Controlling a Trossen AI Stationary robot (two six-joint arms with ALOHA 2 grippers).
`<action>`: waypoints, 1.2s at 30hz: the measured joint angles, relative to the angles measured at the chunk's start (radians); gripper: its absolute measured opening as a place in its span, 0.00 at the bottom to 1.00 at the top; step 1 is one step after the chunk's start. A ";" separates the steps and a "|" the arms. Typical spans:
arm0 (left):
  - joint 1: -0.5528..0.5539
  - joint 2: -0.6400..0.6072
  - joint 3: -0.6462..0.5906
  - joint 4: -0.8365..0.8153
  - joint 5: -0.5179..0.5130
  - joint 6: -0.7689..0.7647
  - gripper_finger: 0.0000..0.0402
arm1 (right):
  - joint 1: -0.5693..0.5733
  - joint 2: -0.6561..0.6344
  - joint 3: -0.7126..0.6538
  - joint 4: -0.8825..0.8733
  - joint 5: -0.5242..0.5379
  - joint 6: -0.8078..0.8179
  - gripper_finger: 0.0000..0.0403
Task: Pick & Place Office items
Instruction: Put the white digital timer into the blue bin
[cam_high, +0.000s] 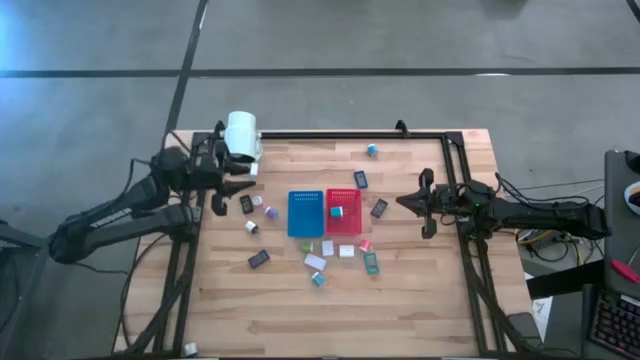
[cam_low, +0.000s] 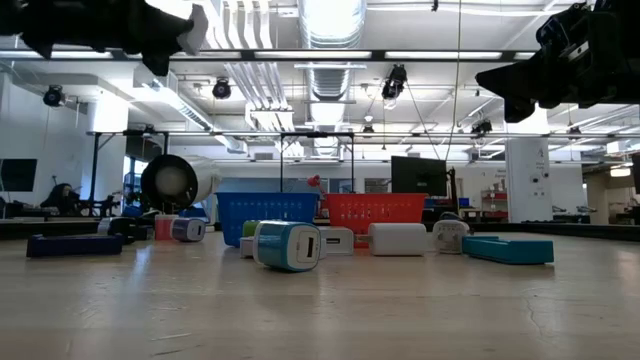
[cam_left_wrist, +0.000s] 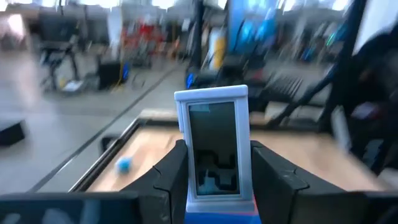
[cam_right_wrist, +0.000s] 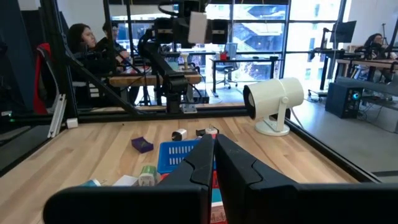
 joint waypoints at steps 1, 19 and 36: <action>-0.006 -0.011 -0.029 0.049 0.002 -0.030 0.34 | 0.000 0.000 0.000 0.000 0.001 0.000 0.03; -0.021 -0.043 -0.353 0.345 -0.024 -0.015 0.34 | 0.000 -0.001 0.000 0.000 0.001 0.023 0.03; -0.021 -0.042 -0.420 0.431 0.002 -0.001 0.34 | 0.000 0.000 -0.001 -0.002 0.000 0.032 0.03</action>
